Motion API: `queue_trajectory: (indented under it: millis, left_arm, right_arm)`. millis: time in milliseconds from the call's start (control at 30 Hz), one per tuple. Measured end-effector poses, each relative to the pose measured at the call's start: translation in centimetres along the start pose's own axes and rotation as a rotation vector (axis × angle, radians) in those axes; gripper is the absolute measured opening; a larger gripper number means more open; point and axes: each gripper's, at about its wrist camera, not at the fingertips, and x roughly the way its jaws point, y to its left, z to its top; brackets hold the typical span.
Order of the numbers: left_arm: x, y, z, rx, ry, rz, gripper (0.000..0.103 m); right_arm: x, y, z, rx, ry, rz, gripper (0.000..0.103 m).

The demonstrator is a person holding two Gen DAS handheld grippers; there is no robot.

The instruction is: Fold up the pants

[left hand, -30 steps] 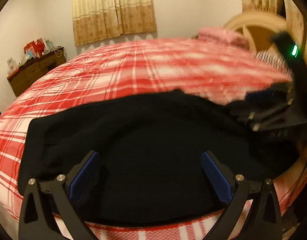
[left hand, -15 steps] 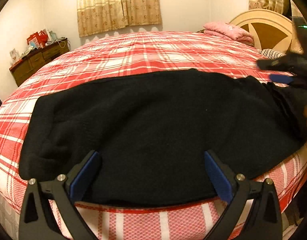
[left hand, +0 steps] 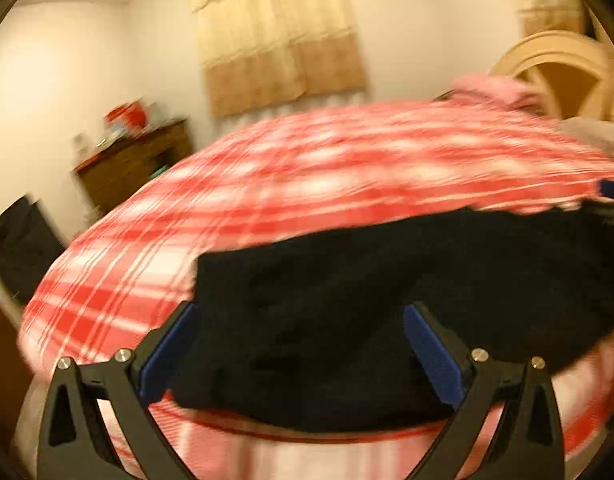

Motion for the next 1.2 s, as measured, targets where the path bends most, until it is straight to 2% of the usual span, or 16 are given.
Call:
queue_trajectory:
  millis: [133,167,200,233,267,333,433,500,600,633,733,833,900,1000,1067,1200]
  left_arm:
    - [1.8,4.3,-1.3,-0.143,0.098,0.018,0.103]
    - [1.6,5.3,-1.6,-0.177,0.093,0.02,0.103]
    - [1.3,6.5,-1.7,-0.209,0.081,0.025,0.103]
    - [0.8,7.9,-1.9,-0.246,0.064,0.039,0.103]
    - [0.6,8.6,-2.1,-0.269,0.054,0.057,0.103]
    - [0.3,10.3,-2.2,-0.31,0.043,0.094,0.103]
    - [0.1,12.0,-2.3,-0.365,0.036,0.101,0.103]
    - [0.1,12.0,-2.2,-0.391,0.022,0.074,0.103]
    - [0.6,11.3,-2.2,-0.415,0.037,-0.005,0.103]
    - [1.0,10.8,-2.3,-0.414,0.048,-0.022,0.103]
    - [2.8,9.5,-2.9,-0.425,0.095,-0.053,0.103]
    - [3.4,8.4,-3.2,-0.428,0.108,-0.01,0.102]
    - [3.5,7.9,-3.0,-0.417,0.115,-0.031,0.095]
    - [3.5,8.1,-3.0,-0.439,0.112,-0.073,0.075]
    - [3.3,8.4,-2.9,-0.461,0.107,-0.106,0.055]
    - [3.5,9.6,-2.6,-0.527,0.118,-0.17,0.035]
  right_arm:
    - [2.1,4.8,-1.0,0.039,0.054,0.185,0.091]
    - [2.7,5.7,-1.7,0.052,0.079,0.225,0.082]
    - [3.5,6.6,-2.6,0.057,0.122,0.249,0.064]
    - [4.7,7.5,-3.6,0.054,0.18,0.249,0.056]
    - [4.8,8.0,-4.1,0.033,0.159,0.218,0.054]
    - [3.7,9.7,-4.3,-0.071,0.117,0.164,0.054]
    - [1.2,9.7,-4.1,-0.025,0.037,0.233,0.054]
    - [0.0,9.6,-4.2,-0.018,-0.002,0.232,0.054]
    - [1.0,9.6,-4.8,0.001,0.064,0.268,0.054]
    - [2.0,9.5,-5.4,0.032,0.121,0.281,0.054]
    - [2.4,8.7,-5.7,0.066,0.127,0.309,0.054]
    - [2.6,8.5,-5.9,0.069,0.133,0.323,0.056]
    - [2.6,8.6,-5.9,0.068,0.131,0.332,0.059]
    - [2.8,9.0,-6.1,0.053,0.129,0.332,0.064]
    - [2.7,9.2,-6.2,0.042,0.129,0.331,0.065]
    - [2.7,9.1,-6.0,0.039,0.128,0.333,0.067]
